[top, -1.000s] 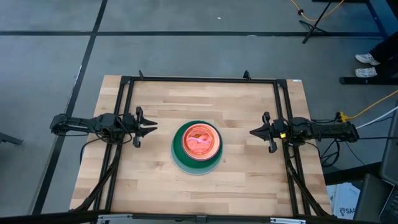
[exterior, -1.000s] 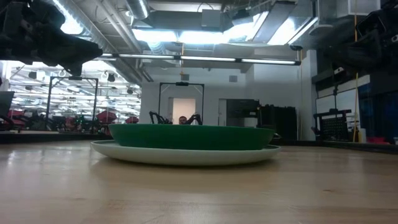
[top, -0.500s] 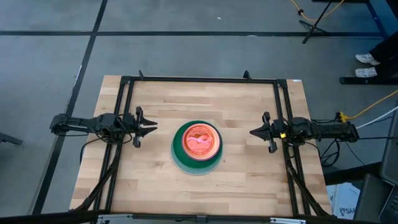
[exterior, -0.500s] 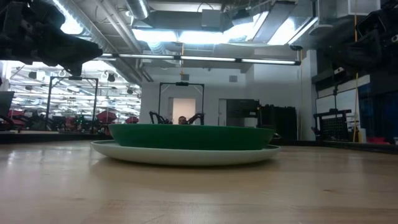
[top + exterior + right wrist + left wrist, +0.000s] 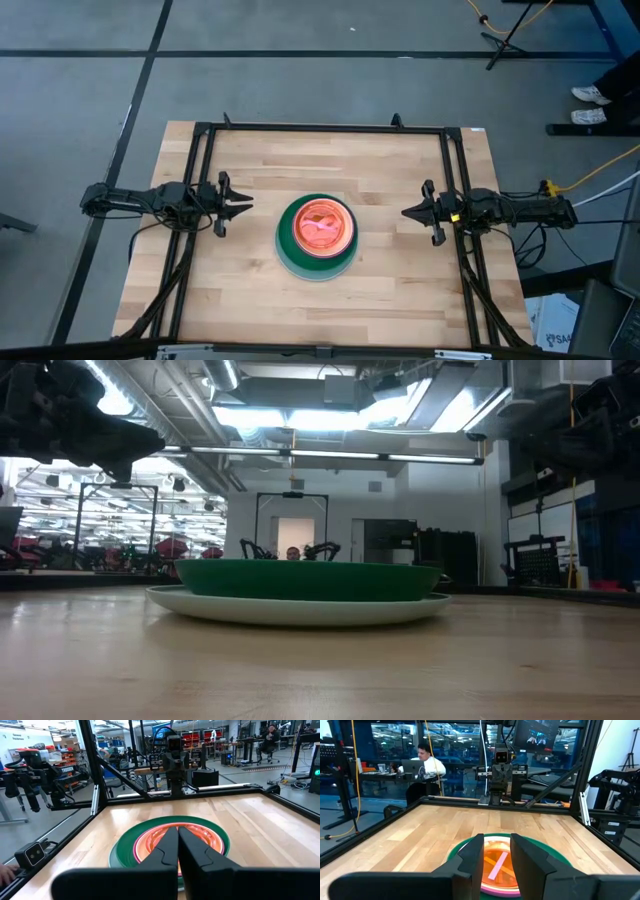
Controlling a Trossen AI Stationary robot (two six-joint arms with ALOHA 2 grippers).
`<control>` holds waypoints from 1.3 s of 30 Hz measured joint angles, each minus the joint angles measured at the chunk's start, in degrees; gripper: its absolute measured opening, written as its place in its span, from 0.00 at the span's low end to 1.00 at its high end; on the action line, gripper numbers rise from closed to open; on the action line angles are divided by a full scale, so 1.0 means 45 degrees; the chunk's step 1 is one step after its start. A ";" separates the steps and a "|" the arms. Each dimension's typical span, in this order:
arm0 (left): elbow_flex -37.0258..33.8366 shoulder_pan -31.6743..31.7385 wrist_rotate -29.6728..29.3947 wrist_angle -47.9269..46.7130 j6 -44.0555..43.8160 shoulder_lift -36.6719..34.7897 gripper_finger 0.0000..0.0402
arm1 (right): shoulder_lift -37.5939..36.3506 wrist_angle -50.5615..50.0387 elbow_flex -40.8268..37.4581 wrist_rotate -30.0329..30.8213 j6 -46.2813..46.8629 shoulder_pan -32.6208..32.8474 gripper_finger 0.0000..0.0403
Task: Stack plastic plates
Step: Return to Home Position
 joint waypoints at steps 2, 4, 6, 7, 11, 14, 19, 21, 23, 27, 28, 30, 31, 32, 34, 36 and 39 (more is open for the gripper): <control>0.0000 0.0000 0.0000 0.0000 0.0000 0.0000 0.22 | 0.0002 -0.0003 0.0000 -0.0002 0.0000 0.0000 0.00; 0.0000 0.0000 0.0000 0.0000 0.0000 0.0000 0.22 | 0.0000 0.0000 0.0000 -0.0001 0.0000 0.0000 0.00; 0.0000 0.0000 -0.0002 0.0000 0.0000 0.0000 0.22 | 0.0001 0.0000 0.0000 -0.0003 0.0000 0.0000 0.00; 0.0000 -0.0002 0.0000 0.0000 0.0000 0.0000 0.22 | 0.0005 0.0000 0.0000 0.0002 0.0000 0.0000 0.00; 0.0000 0.0000 0.0000 0.0000 0.0000 0.0000 0.22 | 0.0005 0.0000 0.0000 -0.0002 -0.0001 0.0000 0.00; 0.0000 -0.0004 0.0000 0.0000 0.0000 0.0000 0.22 | 0.0000 -0.0004 0.0000 0.0001 0.0000 0.0000 0.00; 0.0000 -0.0002 -0.0004 0.0000 0.0000 0.0000 0.22 | 0.0000 0.0000 0.0000 0.0002 -0.0004 0.0000 0.00; 0.0000 -0.0005 -0.0002 0.0000 0.0000 0.0000 0.22 | 0.0000 0.0000 0.0000 0.0001 0.0000 0.0000 0.00; 0.0000 0.0000 -0.0005 0.0000 0.0000 0.0000 0.22 | 0.0001 -0.0004 0.0000 0.0001 -0.0001 0.0000 0.00; 0.0000 0.0000 -0.0005 0.0000 0.0000 0.0000 0.22 | 0.0000 -0.0001 0.0000 -0.0002 0.0000 0.0000 0.00; 0.0000 -0.0001 -0.0005 0.0000 0.0000 0.0000 0.22 | 0.0005 -0.0001 0.0000 0.0002 0.0000 0.0000 0.00; 0.0000 -0.0002 -0.0003 0.0000 0.0000 0.0000 0.22 | 0.0004 0.0000 0.0000 0.0002 0.0000 0.0000 0.00; 0.0000 0.0000 -0.0004 0.0000 0.0000 0.0000 0.22 | 0.0000 0.0000 0.0000 0.0002 0.0000 0.0000 0.00; 0.0000 -0.0001 -0.0001 0.0000 0.0000 0.0000 0.22 | 0.0002 0.0000 0.0000 0.0002 -0.0002 0.0000 0.00; 0.0000 0.0000 -0.0002 0.0000 0.0000 0.0000 0.22 | 0.0005 0.0000 0.0000 0.0002 -0.0001 0.0000 0.00; 0.0000 -0.0005 -0.0005 0.0000 0.0000 0.0000 0.22 | 0.0005 0.0000 0.0000 0.0002 -0.0004 0.0000 0.00; 0.0000 -0.0001 -0.0002 0.0000 0.0000 0.0000 0.22 | 0.0001 0.0000 0.0000 0.0001 -0.0002 0.0000 0.00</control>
